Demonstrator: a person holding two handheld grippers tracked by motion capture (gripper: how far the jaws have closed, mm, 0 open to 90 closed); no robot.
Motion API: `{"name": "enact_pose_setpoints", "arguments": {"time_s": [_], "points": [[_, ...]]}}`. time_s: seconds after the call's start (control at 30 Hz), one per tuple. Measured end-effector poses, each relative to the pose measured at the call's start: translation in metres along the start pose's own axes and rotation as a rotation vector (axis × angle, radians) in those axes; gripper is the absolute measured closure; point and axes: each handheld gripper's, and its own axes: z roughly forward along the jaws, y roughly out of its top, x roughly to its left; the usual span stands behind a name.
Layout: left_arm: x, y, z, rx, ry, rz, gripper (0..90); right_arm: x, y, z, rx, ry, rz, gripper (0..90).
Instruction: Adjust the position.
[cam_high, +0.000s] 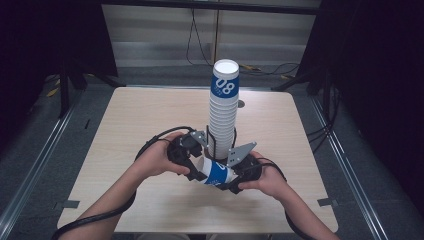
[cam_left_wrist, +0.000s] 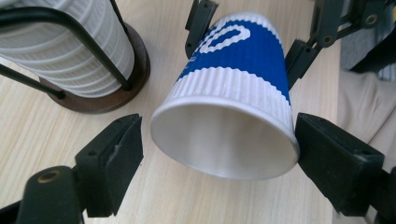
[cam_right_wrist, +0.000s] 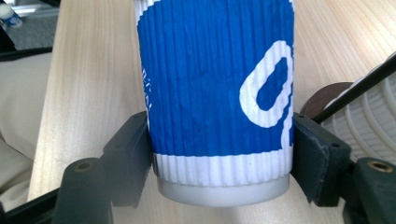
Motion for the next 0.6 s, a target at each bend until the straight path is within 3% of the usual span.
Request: {"name": "enact_pose_setpoints", "arguments": {"time_s": [0.17, 0.4, 0.6], "points": [[0.004, -0.01, 0.002, -0.042, -0.015, -0.05, 15.5, 0.0, -0.002, 0.0, -0.016, -0.005, -0.001, 28.5], [0.005, -0.016, 0.0, -0.07, -0.012, -0.06, 15.6, 0.0, -0.005, 0.0, -0.027, -0.012, 0.009, 28.5], [0.008, -0.023, -0.001, -0.098, -0.001, -0.093, 15.4, -0.002, -0.011, -0.003, -0.027, -0.028, 0.025, 28.4]]}}
